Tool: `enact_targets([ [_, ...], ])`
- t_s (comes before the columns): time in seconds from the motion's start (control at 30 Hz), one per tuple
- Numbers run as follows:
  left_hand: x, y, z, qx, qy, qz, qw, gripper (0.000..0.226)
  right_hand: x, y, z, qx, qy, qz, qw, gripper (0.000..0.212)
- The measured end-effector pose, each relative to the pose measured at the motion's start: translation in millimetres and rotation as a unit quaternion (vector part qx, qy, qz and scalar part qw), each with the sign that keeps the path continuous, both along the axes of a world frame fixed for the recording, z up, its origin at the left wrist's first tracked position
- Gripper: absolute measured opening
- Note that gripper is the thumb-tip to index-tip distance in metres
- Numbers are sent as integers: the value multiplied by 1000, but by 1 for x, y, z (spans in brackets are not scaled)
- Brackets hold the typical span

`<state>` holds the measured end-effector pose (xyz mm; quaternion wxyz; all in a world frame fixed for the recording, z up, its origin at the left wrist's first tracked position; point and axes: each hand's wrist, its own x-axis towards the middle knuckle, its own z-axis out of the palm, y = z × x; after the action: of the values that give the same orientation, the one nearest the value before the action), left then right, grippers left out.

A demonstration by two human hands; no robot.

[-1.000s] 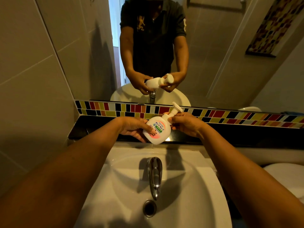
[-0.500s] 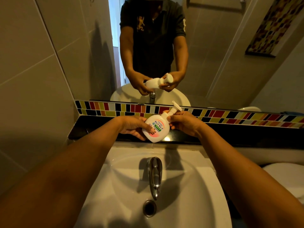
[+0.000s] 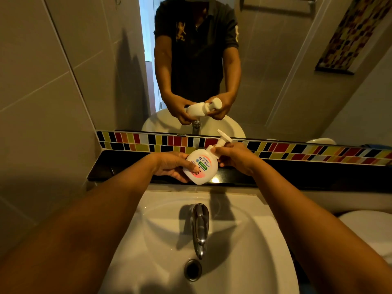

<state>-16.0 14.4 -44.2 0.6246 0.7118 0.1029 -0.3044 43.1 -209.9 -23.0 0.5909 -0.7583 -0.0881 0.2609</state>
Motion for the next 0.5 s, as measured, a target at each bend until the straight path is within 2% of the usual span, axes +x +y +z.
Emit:
enact_targets([
  [0.1, -2, 2, 6, -27, 26, 1, 999, 39, 0, -2, 1, 35, 18, 0, 999, 20],
  [0.23, -3, 5, 9, -58, 45, 7, 997, 47, 4, -5, 6, 84, 42, 3, 996, 23],
  [0.37, -1, 3, 8, -52, 30, 11, 998, 41, 7, -5, 8, 62, 30, 1, 998, 25],
  [0.5, 2, 1, 8, -39, 13, 7, 999, 36, 7, 0, 6, 18, -14, -38, 999, 43],
])
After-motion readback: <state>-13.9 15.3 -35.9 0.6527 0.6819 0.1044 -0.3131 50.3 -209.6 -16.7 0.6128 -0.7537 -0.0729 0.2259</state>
